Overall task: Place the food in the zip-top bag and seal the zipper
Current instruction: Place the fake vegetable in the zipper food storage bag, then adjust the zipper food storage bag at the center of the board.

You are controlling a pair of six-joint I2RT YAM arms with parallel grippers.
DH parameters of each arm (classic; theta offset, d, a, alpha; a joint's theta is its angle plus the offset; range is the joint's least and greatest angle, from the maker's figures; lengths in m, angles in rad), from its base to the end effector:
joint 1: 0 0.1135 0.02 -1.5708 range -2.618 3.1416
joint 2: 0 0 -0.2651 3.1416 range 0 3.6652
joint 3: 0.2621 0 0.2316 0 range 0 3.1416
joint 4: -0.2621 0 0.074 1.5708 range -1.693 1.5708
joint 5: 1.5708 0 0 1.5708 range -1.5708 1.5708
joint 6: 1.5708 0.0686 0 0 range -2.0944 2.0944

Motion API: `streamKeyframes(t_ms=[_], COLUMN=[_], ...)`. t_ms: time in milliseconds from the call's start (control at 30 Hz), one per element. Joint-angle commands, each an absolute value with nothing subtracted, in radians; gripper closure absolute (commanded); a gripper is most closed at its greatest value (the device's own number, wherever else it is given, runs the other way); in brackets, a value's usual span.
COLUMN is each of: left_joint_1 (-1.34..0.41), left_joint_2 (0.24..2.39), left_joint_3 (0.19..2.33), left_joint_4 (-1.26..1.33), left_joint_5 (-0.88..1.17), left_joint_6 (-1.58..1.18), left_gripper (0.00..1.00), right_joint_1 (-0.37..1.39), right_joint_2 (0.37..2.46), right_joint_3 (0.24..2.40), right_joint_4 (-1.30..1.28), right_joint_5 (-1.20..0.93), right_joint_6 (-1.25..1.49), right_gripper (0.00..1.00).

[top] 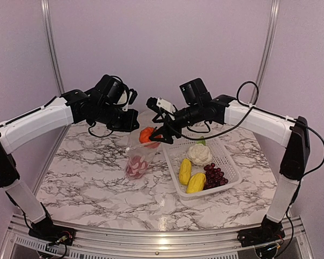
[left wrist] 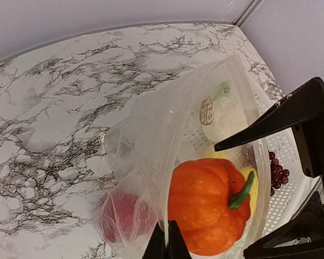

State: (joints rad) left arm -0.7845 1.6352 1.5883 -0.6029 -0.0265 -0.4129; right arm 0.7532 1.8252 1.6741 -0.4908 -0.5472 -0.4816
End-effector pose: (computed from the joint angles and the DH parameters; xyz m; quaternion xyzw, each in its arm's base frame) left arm 0.2680 -0.2649 0.3412 0.1597 0.8814 -0.2406 0.3738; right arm 0.2842 0.3154 0.3163 -0.5970 0.6318 0.2977 0.3946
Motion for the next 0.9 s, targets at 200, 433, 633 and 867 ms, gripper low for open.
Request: streamKeyframes(t_ms=[200, 433, 633, 867], left_joint_1=[-0.774, -0.77, -0.769, -0.767], left_joint_2=[1.633, 1.648, 1.657, 1.663], left_joint_3=[1.604, 1.625, 1.646, 1.655], left_joint_4=[-0.589, -0.596, -0.611, -0.633], left_joint_5=[-0.027, -0.007, -0.005, -0.005], left_joint_6=[-0.403, -0.38, -0.364, -0.357], left_gripper=[1.0, 1.0, 1.0, 0.96], right_joint_1=[0.753, 0.779, 0.864, 0.909], right_joint_2=[1.773, 1.778, 1.825, 1.87], right_joint_3=[1.795, 1.824, 1.817, 1.836], right_joint_4=[-0.592, -0.819, -0.912, -0.901], right_joint_5=[-0.536, -0.57, -0.474, -0.378], right_joint_6=[-0.503, -0.804, -0.928, -0.909], right_gripper=[0.07, 0.25, 0.33, 0.82])
